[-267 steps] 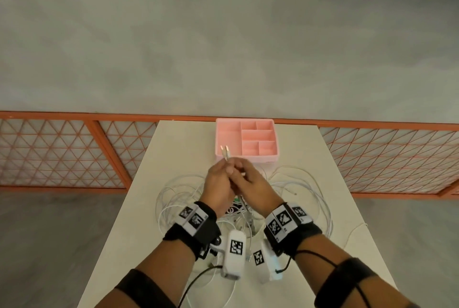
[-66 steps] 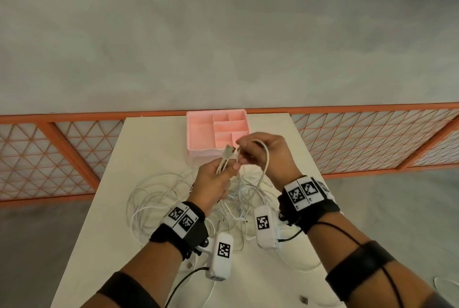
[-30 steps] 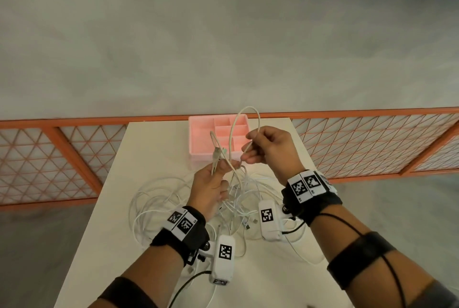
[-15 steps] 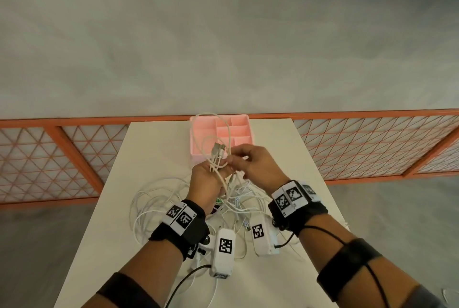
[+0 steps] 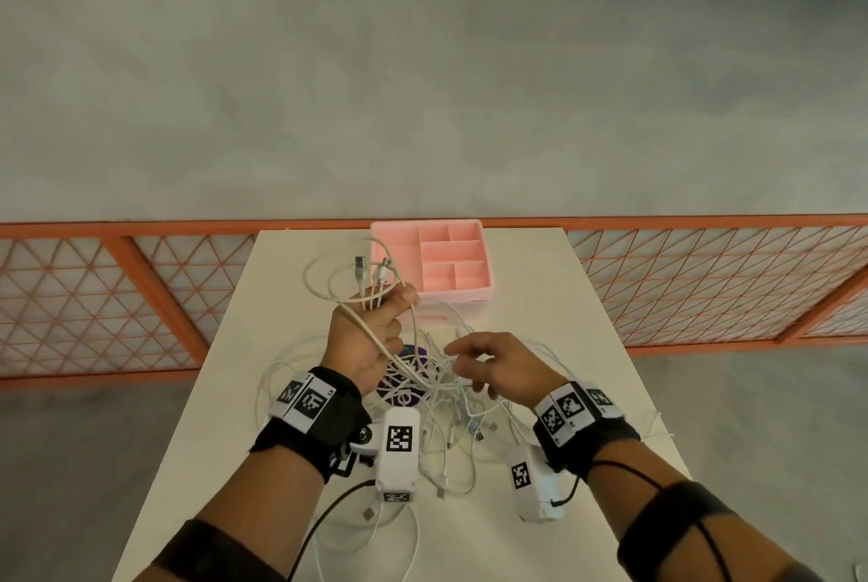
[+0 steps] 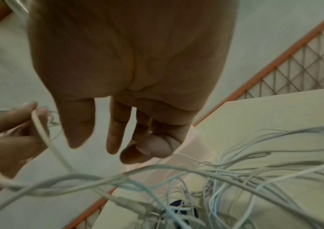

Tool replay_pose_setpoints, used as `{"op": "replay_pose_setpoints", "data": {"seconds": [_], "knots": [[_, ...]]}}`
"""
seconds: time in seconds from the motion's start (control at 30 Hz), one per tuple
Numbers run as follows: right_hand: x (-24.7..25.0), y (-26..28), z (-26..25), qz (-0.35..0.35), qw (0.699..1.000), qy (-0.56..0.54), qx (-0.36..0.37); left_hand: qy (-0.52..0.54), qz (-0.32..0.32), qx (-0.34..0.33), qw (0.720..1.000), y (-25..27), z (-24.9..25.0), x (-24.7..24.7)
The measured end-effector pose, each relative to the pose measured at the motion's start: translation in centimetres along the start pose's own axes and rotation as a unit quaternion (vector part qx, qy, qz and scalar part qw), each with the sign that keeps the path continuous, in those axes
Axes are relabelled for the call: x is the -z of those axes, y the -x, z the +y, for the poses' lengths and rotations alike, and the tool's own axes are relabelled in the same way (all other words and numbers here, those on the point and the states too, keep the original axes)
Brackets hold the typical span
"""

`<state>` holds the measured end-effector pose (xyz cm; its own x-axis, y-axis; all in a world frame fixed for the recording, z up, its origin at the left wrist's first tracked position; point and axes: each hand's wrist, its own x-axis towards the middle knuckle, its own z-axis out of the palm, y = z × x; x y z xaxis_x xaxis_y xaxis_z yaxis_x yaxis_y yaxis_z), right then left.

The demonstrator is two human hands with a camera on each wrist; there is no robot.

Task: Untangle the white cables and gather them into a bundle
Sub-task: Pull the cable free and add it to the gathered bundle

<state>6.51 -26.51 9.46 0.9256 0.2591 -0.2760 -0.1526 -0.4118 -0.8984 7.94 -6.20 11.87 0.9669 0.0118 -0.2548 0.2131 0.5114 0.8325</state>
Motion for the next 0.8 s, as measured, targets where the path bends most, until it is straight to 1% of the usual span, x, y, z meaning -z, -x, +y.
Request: {"op": "replay_pose_setpoints", "data": {"seconds": [0.1, 0.23, 0.33, 0.4, 0.53, 0.6, 0.67, 0.7, 0.77, 0.8], "knots": [[-1.4, -0.2, -0.8, -0.014, 1.000, -0.010, 0.025, -0.003, -0.001, 0.008, 1.000, 0.2, -0.4, -0.5], [-1.8, -0.6, -0.4, -0.059, 0.996, 0.062, 0.003, -0.004, -0.001, 0.008, 1.000, 0.5, -0.4, -0.8], [-1.6, -0.3, 0.6, -0.065, 0.991, 0.113, 0.014, 0.005, 0.001, 0.008, 1.000, 0.5, -0.2, -0.3], [-1.5, -0.3, 1.3, -0.065, 0.990, 0.126, 0.008, 0.011, 0.005, 0.009, 1.000, 0.4, 0.0, -0.1], [-1.5, -0.2, 2.2, -0.057, 0.978, 0.198, 0.010, 0.011, 0.007, 0.002, 1.000, 0.4, 0.1, 0.0], [-1.4, -0.2, 2.5, -0.018, 0.982, 0.189, 0.014, 0.009, 0.007, -0.002, 1.000, 0.3, 0.0, 0.0], [-0.8, -0.3, 2.6, 0.065, 0.992, 0.110, 0.017, 0.004, 0.013, -0.005, 1.000, 0.2, -0.1, 0.2], [-0.3, -0.2, 2.6, 0.116, 0.991, 0.060, 0.023, 0.003, 0.018, -0.006, 1.000, 0.1, -0.1, 0.4], [0.9, -0.2, 3.0, 0.208, 0.978, -0.018, 0.023, 0.006, 0.027, -0.010, 1.000, 0.0, -0.1, 0.8], [1.5, -0.1, 3.5, 0.238, 0.971, -0.025, 0.014, 0.010, 0.030, -0.013, 0.999, 0.0, 0.0, 1.1]]}}
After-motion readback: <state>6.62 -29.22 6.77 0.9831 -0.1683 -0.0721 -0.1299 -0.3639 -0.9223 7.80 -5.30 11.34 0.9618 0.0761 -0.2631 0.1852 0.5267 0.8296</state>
